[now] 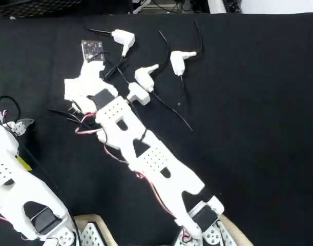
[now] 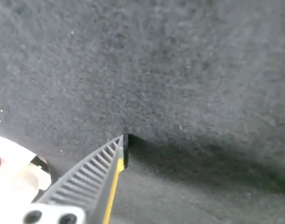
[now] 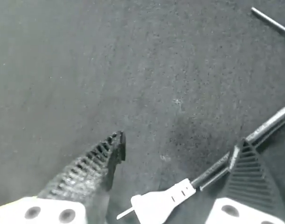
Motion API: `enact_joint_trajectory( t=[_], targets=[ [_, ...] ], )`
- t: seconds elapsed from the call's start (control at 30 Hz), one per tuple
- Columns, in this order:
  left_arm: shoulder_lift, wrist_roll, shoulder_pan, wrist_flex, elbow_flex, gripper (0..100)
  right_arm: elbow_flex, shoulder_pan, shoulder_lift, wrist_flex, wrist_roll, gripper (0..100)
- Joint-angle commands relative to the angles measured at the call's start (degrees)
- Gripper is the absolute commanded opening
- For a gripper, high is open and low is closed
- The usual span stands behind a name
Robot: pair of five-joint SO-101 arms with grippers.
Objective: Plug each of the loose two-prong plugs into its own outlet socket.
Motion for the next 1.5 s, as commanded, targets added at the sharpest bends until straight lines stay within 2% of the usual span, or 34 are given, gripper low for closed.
enact_joint_trajectory(
  t=[0.0, 0.17, 0.33, 0.43, 0.53, 0.8, 0.9, 1.0, 1.2, 1.27, 1.33, 1.47],
  targets=[
    [-0.3, 0.4, -0.7, 0.9, 1.7, 62, -3.4, 0.2, -0.1, -1.2, -3.3, 34.3],
    [-0.3, 0.4, -0.8, 0.9, 1.7, 62, -3.4, 0.9, -0.4, -1.2, -9.7, 34.3],
    [-0.3, 0.4, -0.8, 0.9, 1.7, 62, -3.2, 1.8, -4.0, -0.5, -9.6, 34.3],
    [-0.3, 0.4, -0.8, 0.9, 1.7, 62, -3.2, 2.6, -6.9, 5.2, -8.3, 34.2],
    [-0.3, 0.4, -0.8, 0.9, 1.7, 62, -2.9, 1.8, -9.8, 10.6, 1.7, 34.2],
    [-0.3, 0.4, -0.7, 0.9, 1.7, 62, -2.7, -2.4, -11.1, 23.3, 46.7, 34.5],
    [-0.3, 0.4, -0.7, 0.9, 1.7, 62, -2.2, -2.7, -9.9, 25.6, 58.9, 34.5],
    [-0.3, 0.3, -0.7, 0.9, 1.7, 62, -2.4, -2.0, -8.5, 26.8, 64.2, 34.5],
    [-0.3, 0.2, -0.7, 0.9, 1.7, 62, -2.2, 1.8, -7.7, 22.0, 63.1, 34.2],
    [-0.3, 0.2, -0.8, 0.9, 1.7, 62, -1.9, 3.6, -7.6, 19.0, 66.5, 34.2],
    [-0.3, 0.2, -0.8, 0.9, 1.7, 62, -2.4, 4.8, -8.0, 21.6, 70.1, 34.5],
    [-0.3, 0.1, -0.8, 0.9, 1.7, 62, -2.4, 4.2, -8.0, 22.2, 81.9, 34.5]
  ],
)
